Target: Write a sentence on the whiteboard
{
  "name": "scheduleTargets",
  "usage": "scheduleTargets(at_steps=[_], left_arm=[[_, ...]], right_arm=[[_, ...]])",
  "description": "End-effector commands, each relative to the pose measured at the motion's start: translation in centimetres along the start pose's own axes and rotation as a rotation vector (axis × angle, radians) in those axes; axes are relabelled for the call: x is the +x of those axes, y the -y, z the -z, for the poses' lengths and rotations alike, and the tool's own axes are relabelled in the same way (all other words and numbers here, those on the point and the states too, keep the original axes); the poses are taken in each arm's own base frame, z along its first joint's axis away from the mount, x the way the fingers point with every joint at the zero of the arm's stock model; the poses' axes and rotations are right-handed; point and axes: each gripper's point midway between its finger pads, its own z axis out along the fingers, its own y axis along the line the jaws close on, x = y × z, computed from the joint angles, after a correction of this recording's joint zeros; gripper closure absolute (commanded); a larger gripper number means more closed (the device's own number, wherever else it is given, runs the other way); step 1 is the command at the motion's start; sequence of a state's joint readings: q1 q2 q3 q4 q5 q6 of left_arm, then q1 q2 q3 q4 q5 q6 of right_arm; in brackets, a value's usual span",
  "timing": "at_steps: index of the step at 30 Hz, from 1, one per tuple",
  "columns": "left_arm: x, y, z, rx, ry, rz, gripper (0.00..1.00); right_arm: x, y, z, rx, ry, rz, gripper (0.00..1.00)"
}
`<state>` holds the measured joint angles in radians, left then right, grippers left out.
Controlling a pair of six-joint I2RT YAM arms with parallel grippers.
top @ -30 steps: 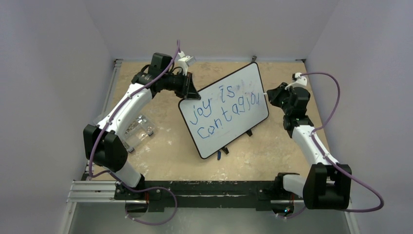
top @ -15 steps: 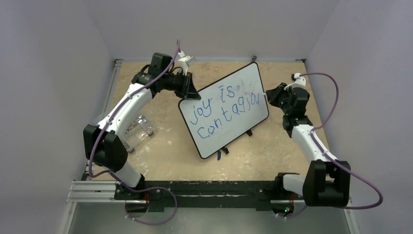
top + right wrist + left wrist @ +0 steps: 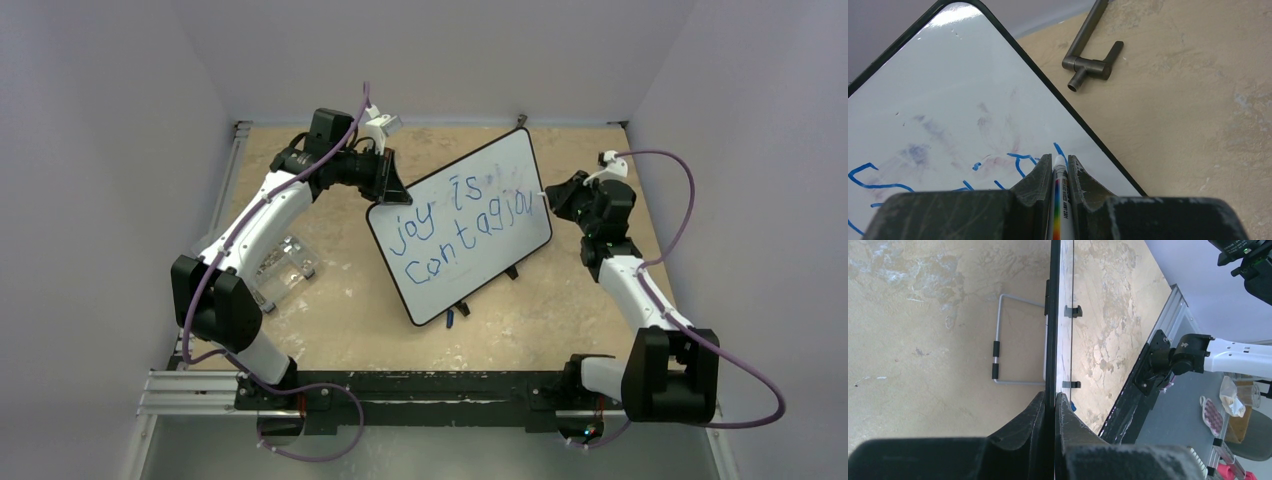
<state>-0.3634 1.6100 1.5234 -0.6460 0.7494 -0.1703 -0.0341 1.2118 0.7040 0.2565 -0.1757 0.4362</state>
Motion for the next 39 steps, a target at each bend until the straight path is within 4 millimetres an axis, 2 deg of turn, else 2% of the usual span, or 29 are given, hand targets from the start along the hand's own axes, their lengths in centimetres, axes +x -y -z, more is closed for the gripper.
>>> scheduleTargets(at_steps=[1, 39], left_arm=[[-2.0, -0.5, 0.8, -0.061, 0.067, -0.127, 1.0], [-1.8, -0.8, 0.4, -0.057, 0.058, -0.119, 1.0]], right_arm=[[-0.8, -0.3, 0.0, -0.02, 0.032, -0.001, 1.0], [-0.6, 0.0, -1.3, -0.033, 0.022, -0.019, 1.0]])
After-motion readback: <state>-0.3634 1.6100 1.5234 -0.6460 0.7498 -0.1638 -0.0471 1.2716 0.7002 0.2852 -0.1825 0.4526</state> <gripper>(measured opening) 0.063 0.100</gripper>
